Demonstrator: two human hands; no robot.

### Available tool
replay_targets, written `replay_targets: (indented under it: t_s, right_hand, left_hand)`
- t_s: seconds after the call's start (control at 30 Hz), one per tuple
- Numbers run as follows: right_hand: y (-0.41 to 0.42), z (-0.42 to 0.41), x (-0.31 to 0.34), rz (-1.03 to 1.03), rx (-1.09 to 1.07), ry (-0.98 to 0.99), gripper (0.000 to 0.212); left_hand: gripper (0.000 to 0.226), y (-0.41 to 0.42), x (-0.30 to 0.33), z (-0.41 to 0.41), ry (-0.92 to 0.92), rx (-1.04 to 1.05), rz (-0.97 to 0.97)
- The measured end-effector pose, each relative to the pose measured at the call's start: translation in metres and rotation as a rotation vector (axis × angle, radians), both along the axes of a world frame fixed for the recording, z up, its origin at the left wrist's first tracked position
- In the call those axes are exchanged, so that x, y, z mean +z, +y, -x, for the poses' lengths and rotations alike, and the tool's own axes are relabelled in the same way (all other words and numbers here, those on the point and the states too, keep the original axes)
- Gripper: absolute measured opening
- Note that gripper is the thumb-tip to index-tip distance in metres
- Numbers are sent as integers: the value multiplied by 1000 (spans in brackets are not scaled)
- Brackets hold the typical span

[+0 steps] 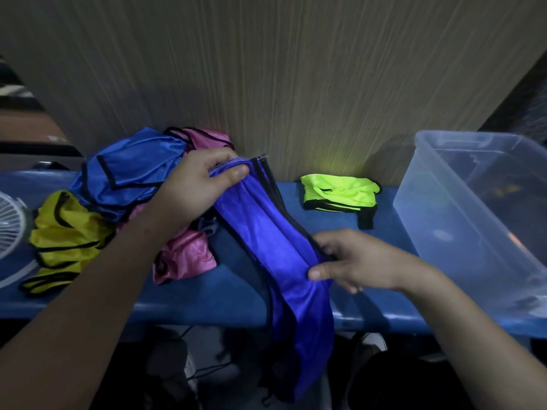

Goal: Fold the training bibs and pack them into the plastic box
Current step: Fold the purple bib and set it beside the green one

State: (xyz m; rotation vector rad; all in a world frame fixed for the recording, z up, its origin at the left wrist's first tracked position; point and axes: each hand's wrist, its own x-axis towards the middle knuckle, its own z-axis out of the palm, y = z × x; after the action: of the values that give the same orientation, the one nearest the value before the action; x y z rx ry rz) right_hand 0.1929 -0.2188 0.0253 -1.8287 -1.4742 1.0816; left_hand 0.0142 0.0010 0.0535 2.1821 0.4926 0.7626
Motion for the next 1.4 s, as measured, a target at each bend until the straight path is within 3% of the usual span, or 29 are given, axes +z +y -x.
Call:
replay_targets:
  t_s: [0.07,0.23,0.43,0.57,0.7,0.8,0.93,1.03,1.2,1.4]
  right_hand:
    - [1,-1,-2,-55,-81,76,20]
    - [3,8,-11,-344,-134,-322,54]
    - [2,5,-9,-571,-176,-377,38]
    - [-1,-5,3,-468,-269,-263,47]
    - [4,-22,4,-225,-191,-219,9]
    - [7,-33,-1,-114,-240,-194,18]
    - [13,-34,-6,-47,-348,82,5]
    - [19,-28,-5,20,-420,299,13]
    - [29,-29,-8,17,-399,408,10]
    - [46,-33,-3,-120,-492,468,18]
  left_hand:
    - [16,1,1,-1,-38,4,14]
    - [17,4,2,0,-120,34,40]
    - [16,13,2,3,-181,32,19]
    - [18,16,8,6,-168,33,-49]
    - [13,15,8,2,-69,79,-90]
    - [8,18,8,-1,-1,117,-129]
    - [21,25,7,-5,214,230,-272]
    - [29,27,6,-7,296,322,-325]
    - [23,21,11,-17,132,206,54]
    - [19,32,26,-37,-74,229,4]
